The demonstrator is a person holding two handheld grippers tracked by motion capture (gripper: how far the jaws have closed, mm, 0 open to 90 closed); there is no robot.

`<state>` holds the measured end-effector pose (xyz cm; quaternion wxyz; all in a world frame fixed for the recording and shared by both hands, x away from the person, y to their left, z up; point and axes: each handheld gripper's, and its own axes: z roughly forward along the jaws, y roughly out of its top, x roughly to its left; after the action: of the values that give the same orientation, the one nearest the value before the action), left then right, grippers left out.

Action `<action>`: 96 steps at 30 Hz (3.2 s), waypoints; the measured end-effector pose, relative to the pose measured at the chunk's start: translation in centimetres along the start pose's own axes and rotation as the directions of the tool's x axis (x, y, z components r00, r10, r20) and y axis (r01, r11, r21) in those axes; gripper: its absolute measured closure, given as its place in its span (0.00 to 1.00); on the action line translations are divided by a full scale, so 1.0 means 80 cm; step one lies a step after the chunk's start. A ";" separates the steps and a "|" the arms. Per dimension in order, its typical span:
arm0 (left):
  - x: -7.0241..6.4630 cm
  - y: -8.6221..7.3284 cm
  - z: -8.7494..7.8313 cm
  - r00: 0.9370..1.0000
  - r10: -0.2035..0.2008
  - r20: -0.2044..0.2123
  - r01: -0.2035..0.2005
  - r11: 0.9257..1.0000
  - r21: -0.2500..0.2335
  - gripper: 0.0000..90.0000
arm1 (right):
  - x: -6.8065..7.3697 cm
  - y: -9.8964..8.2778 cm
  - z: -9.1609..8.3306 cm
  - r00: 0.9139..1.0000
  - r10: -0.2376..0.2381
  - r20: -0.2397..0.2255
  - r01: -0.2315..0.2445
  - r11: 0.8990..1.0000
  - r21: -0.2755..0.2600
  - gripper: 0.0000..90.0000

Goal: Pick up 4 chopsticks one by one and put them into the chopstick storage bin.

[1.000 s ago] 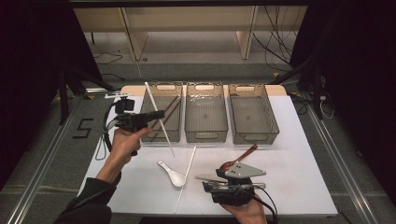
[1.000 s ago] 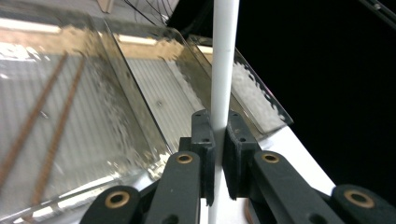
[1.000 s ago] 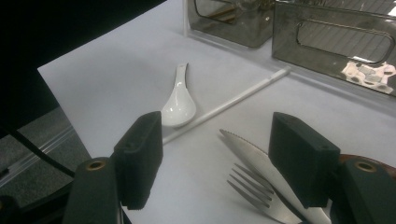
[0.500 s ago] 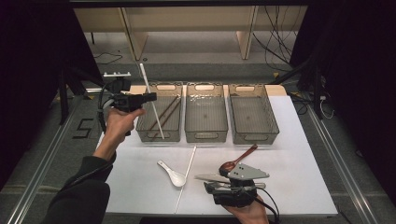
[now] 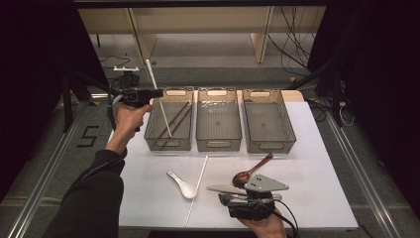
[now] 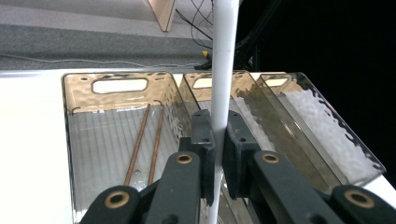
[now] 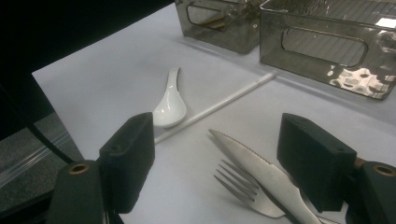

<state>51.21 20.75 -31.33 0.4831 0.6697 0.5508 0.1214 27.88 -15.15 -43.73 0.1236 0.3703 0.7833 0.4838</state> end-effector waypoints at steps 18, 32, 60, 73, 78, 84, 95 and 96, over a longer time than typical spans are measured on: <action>0.007 -0.021 0.056 0.995 -0.103 -0.013 0.103 0.994 0.029 0.93 | 0.000 -0.001 -0.001 1.000 -0.003 -0.009 0.003 1.000 -0.010 0.31; -0.002 -0.039 0.082 0.993 -0.112 -0.023 0.113 0.991 0.067 0.93 | 0.000 0.000 -0.002 1.000 -0.008 -0.012 0.008 1.000 -0.012 0.32; 0.007 -0.058 0.102 0.992 -0.082 -0.096 0.096 0.984 0.151 0.77 | 0.001 -0.001 -0.002 1.000 -0.005 -0.018 0.005 1.000 -0.003 0.32; -0.009 -0.053 0.080 0.995 -0.030 -0.097 0.047 0.981 0.187 0.41 | -0.001 -0.001 -0.003 1.000 -0.003 -0.013 0.003 1.000 -0.006 0.32; -0.021 -0.058 0.056 0.999 -0.002 -0.043 0.011 0.981 0.195 0.34 | -0.003 0.000 -0.004 1.000 -0.001 -0.008 0.001 1.000 0.000 0.32; -0.033 -0.080 0.023 0.999 0.051 -0.001 -0.050 0.981 0.187 0.31 | 0.000 0.000 -0.001 1.000 0.004 0.005 -0.004 0.999 0.032 0.32; -0.037 -0.126 -0.025 0.996 0.074 0.053 -0.079 0.990 0.115 0.28 | 0.019 -0.001 0.013 0.998 -0.026 -0.060 0.031 0.997 0.078 0.36; -0.038 -0.131 -0.027 0.996 0.079 0.051 -0.085 0.989 0.119 0.28 | 0.020 -0.001 0.015 0.998 -0.029 -0.059 0.034 0.996 0.077 0.36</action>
<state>42.15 18.49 -37.32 0.4488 0.7225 0.5178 0.0921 27.38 -13.28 -44.14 0.0939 0.3483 0.8104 0.4616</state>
